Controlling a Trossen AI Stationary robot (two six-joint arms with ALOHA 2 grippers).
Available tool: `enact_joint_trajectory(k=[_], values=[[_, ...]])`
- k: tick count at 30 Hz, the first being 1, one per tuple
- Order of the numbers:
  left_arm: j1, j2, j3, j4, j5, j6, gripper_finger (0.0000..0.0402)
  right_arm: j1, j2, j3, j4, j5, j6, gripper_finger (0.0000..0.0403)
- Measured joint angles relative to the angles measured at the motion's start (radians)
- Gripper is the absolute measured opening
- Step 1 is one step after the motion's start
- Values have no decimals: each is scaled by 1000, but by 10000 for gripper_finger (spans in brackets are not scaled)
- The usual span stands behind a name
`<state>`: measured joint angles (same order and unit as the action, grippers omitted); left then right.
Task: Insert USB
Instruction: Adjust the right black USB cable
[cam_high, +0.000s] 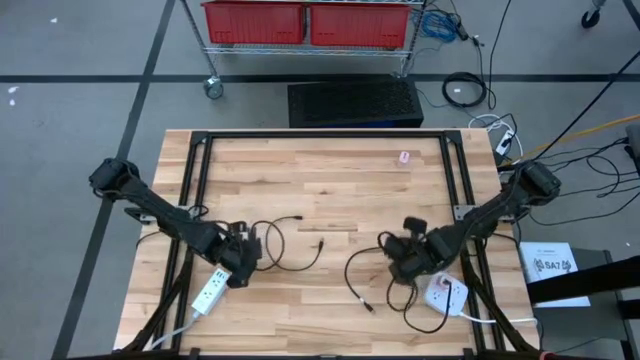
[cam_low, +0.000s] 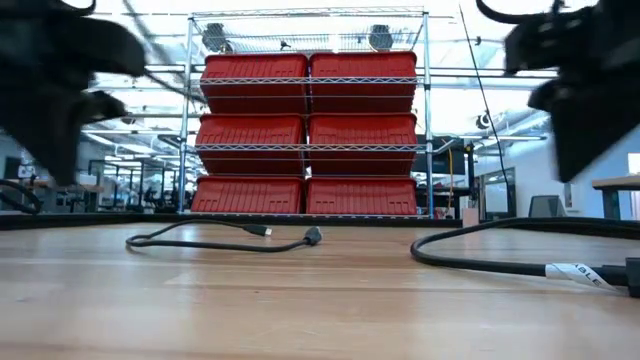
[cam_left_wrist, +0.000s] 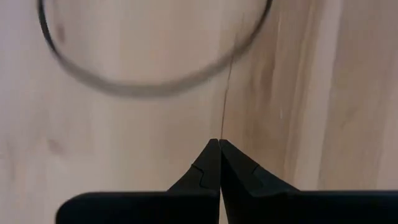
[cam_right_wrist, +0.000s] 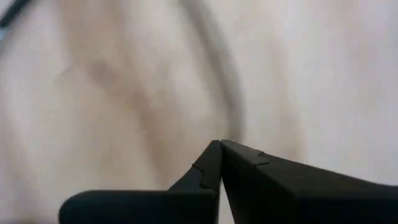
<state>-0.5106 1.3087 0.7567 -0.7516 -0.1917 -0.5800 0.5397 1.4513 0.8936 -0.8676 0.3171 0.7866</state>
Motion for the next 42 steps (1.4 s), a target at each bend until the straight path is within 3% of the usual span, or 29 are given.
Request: enact_joint_trajectory(k=[4, 7, 15, 19, 23, 32, 36, 42], values=[[-46, 0, 0, -104, 38, -101, 4, -74, 2, -9, -12, 200, 14, 0], [-76, 0, -1, -142, 75, -167, 4, -161, 2, -43, -11, 286, 51, 0], [-134, 0, -36, -150, 135, -271, 4, -436, -5, -205, 311, 249, -112, 0], [-145, 0, -48, -152, 135, -303, 4, -515, -10, -224, 463, 160, -251, 0], [-148, 0, -45, -152, 180, -305, 4, -534, -10, -224, 540, 95, -328, 0], [-225, 0, 71, -289, 313, -334, 4, -532, -10, -224, 536, 92, -336, 0], [-264, 20, 47, -253, 372, -374, 4, -532, -10, -224, 526, 92, -339, 0], [-278, 99, 29, -163, 355, -330, 4, -532, -10, -224, 507, 99, -356, 0]])
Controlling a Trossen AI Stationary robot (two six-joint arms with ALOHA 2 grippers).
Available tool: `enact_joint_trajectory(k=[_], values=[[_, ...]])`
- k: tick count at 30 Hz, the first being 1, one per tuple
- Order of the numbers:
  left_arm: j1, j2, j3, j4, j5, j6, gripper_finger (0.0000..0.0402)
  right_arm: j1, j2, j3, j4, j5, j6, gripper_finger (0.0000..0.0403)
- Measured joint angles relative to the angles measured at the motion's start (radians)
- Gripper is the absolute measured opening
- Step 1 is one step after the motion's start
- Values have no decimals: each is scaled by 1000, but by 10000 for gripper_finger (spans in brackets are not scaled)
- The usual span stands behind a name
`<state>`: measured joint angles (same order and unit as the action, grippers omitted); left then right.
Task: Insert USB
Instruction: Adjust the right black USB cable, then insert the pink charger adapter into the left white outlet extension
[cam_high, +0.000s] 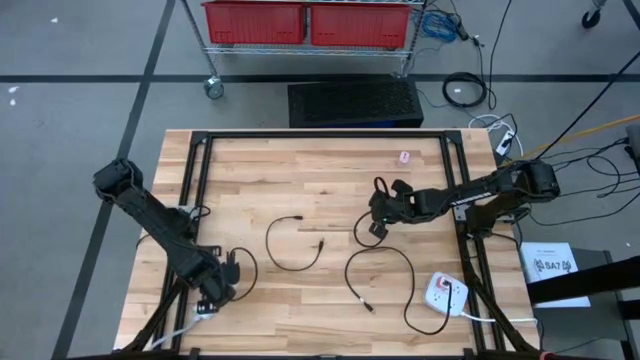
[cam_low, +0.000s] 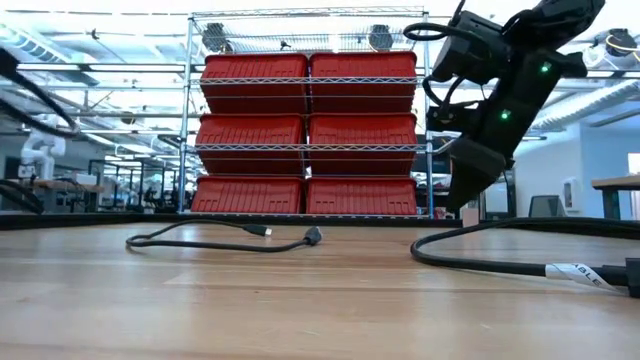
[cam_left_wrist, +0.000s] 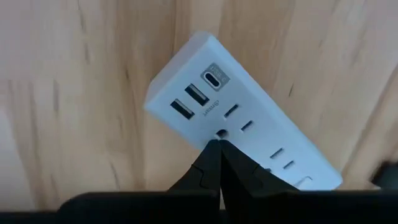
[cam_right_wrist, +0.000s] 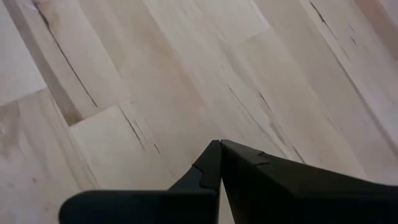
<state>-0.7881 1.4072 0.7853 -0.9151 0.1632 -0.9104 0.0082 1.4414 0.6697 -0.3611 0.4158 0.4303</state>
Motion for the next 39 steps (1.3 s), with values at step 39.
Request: enact_joint_trajectory(k=[39], values=[[667, 33, -10, 366, -669, 534, 4, -593, -41, 0, 61, 34, 54, 144]])
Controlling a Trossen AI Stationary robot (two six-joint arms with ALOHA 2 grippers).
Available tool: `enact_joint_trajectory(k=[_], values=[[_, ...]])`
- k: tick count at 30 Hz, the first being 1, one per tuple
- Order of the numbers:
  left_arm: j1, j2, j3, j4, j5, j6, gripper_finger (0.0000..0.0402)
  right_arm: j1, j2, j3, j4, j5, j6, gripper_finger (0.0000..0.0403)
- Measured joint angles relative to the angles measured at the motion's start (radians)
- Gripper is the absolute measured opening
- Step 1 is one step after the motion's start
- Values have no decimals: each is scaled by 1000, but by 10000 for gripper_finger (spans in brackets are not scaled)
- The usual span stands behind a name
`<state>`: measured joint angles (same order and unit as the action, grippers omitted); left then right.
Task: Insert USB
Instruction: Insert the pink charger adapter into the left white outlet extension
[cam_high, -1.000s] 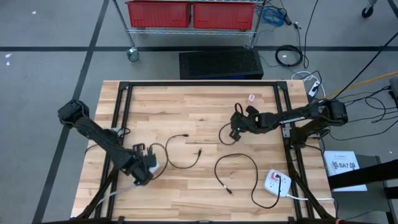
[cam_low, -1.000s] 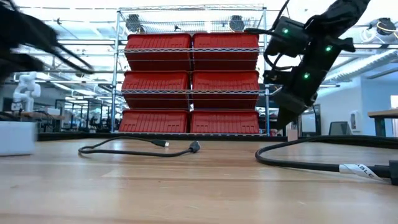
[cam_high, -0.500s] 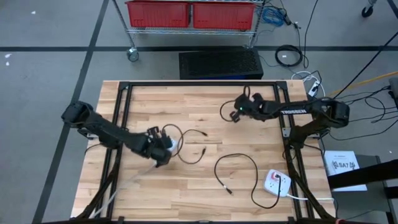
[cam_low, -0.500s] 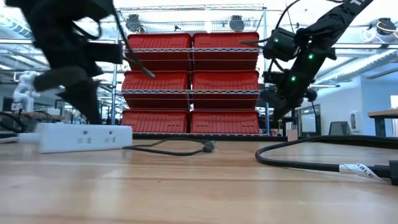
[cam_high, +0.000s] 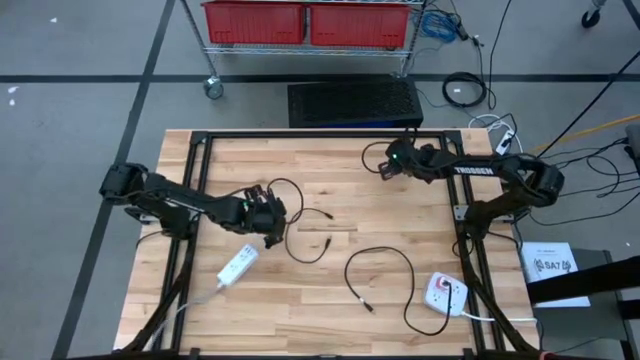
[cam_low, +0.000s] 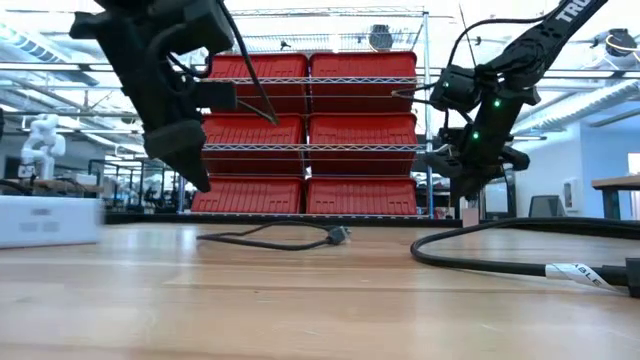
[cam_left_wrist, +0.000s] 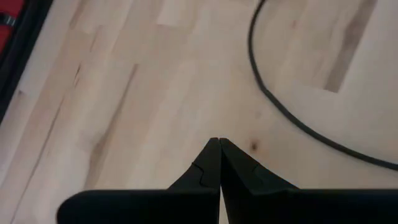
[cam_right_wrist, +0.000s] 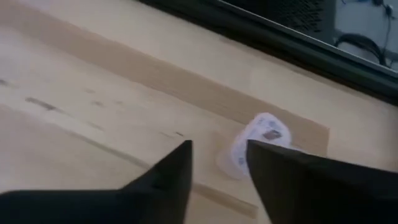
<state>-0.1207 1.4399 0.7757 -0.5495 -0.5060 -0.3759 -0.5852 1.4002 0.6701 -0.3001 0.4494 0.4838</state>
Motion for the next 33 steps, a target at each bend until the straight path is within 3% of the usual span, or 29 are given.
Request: enact_joint_trajectory(k=[7, 14, 20, 24, 28, 33], values=[[16, 0, 0, 1, 1, 1, 4, -35, 0, 0, -17, 55, 77, 239], [16, -1, 2, 22, 0, 19, 4, -89, 51, 0, -1, 27, 111, 247], [16, -1, 2, 22, -2, 19, 4, -116, 165, 0, 129, -127, 56, 227], [15, -2, 1, 31, -14, 25, 4, -93, 208, 0, 171, -176, 11, 176], [6, -2, -57, 179, -22, 65, 4, -43, 207, 0, 205, -192, -70, 91], [-25, -3, -148, 404, -36, 86, 4, 20, 155, -1, 293, -284, -103, 87]])
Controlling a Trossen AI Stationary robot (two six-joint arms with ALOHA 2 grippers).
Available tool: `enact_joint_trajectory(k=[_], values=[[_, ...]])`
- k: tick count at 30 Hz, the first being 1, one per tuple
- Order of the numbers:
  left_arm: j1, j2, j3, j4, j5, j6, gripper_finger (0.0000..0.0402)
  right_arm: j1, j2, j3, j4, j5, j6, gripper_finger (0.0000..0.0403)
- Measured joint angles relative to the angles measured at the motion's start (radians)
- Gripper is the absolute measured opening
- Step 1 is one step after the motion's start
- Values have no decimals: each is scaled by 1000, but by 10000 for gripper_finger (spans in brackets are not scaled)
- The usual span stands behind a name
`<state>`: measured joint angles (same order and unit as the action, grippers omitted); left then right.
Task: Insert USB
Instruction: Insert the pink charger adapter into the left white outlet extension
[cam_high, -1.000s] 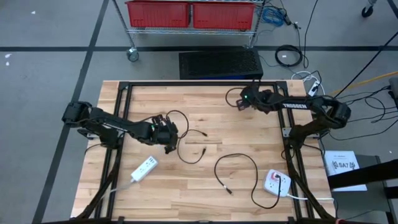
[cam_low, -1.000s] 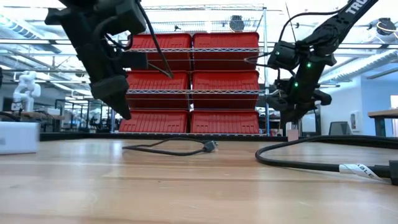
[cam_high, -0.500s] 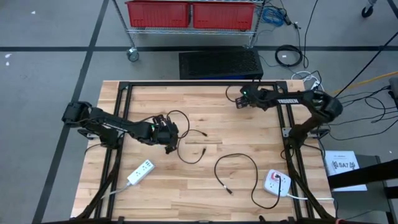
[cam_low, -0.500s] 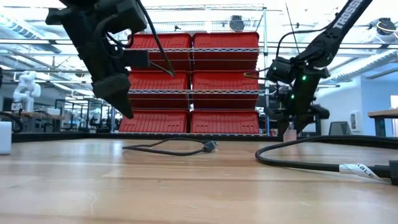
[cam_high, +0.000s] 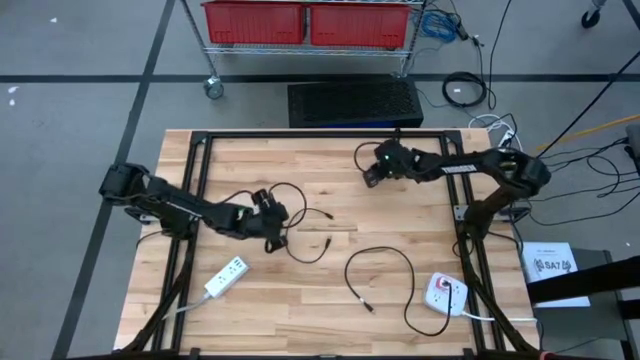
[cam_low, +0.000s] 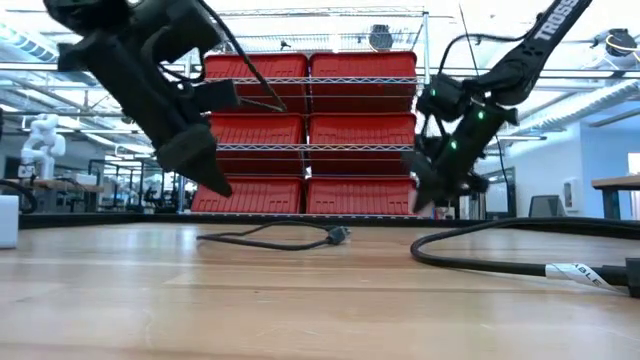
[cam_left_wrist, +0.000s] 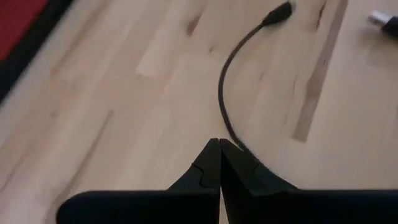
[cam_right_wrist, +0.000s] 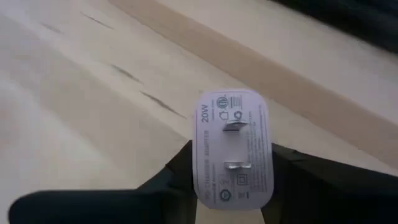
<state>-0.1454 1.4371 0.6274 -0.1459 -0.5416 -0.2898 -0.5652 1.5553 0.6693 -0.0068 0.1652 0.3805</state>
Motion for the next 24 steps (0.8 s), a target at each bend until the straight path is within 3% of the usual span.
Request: enact_joint_trajectory(k=[6, 9, 11, 13, 18, 21, 24], values=[[-55, -28, -81, 279, -136, 107, 4, 122, -88, 0, 201, -142, 3, 87], [-73, -31, -119, 504, -183, 209, 4, 209, -119, 0, 343, -180, -16, 87], [-80, -34, -148, 654, -179, 283, 4, 271, -132, 0, 416, -197, -36, 87], [-77, -34, -158, 766, -110, 330, 4, 329, -133, 1, 457, -200, -61, 87], [-52, -34, -144, 845, 94, 357, 4, 407, -122, 1, 371, -135, -124, 87], [-44, -34, -143, 837, 118, 357, 4, 403, -97, 1, 220, -52, -116, 87], [-32, -34, -143, 815, 122, 356, 4, 370, -58, 0, 95, -53, -63, 88]])
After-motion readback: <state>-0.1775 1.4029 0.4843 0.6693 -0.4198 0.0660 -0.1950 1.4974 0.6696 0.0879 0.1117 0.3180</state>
